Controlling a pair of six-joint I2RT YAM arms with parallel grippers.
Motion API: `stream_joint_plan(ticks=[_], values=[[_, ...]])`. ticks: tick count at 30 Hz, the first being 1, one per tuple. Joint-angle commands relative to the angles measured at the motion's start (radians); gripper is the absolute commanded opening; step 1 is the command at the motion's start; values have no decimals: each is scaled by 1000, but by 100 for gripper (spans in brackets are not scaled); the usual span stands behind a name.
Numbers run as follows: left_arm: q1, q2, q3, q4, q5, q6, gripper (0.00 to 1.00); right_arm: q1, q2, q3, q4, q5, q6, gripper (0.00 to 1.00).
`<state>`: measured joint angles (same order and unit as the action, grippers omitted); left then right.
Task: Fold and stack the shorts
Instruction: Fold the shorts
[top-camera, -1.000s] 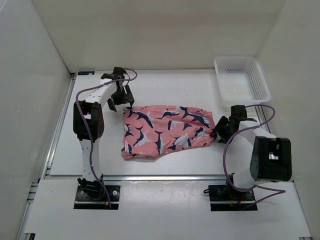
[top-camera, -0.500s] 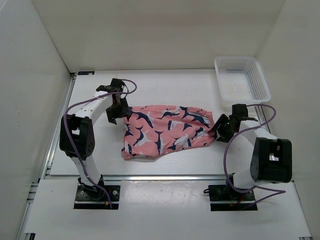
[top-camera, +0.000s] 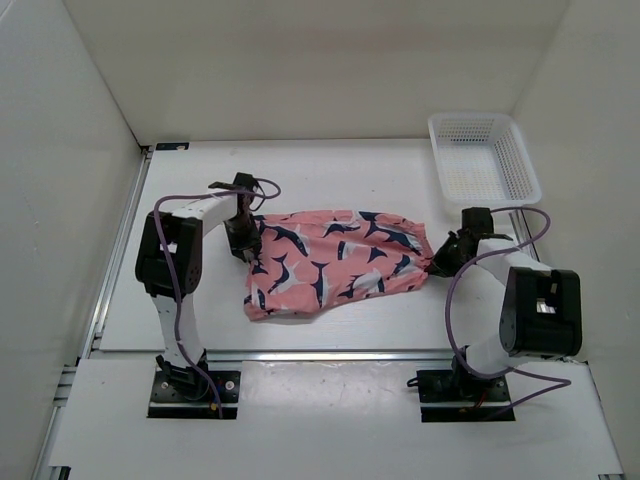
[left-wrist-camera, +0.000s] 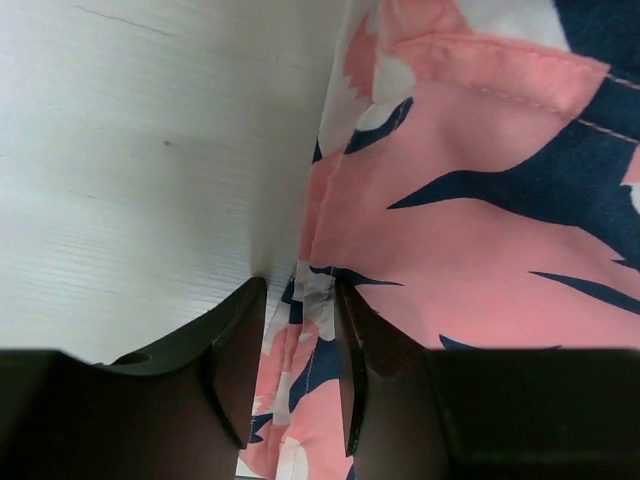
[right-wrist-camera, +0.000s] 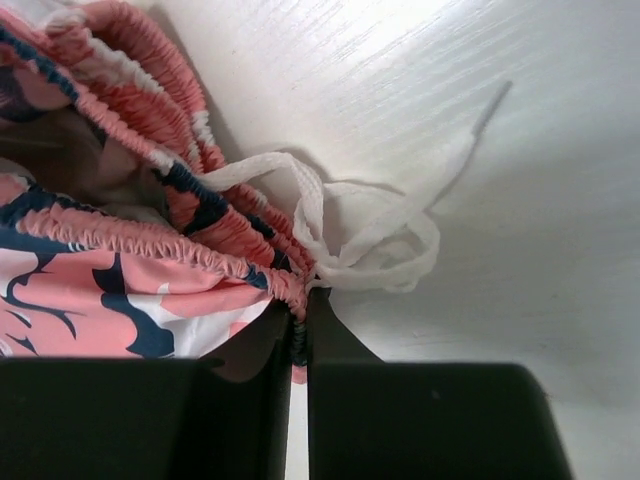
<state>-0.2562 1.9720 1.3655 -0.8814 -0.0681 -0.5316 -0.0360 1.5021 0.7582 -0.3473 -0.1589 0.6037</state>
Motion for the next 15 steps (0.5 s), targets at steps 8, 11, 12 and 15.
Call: stream_joint_plan(ticks=[8, 11, 12, 15], values=[[-20, -163, -91, 30, 40, -10, 53, 172, -134, 278, -183, 219, -116, 0], [-20, -165, -100, 30, 40, -10, 53, 296, -120, 398, -228, 304, -128, 0], [-20, -165, -100, 30, 40, -10, 52, 332, -111, 432, -237, 326, -140, 0], [-20, -136, -100, 41, 40, -19, 49, 473, -62, 563, -282, 409, -150, 0]])
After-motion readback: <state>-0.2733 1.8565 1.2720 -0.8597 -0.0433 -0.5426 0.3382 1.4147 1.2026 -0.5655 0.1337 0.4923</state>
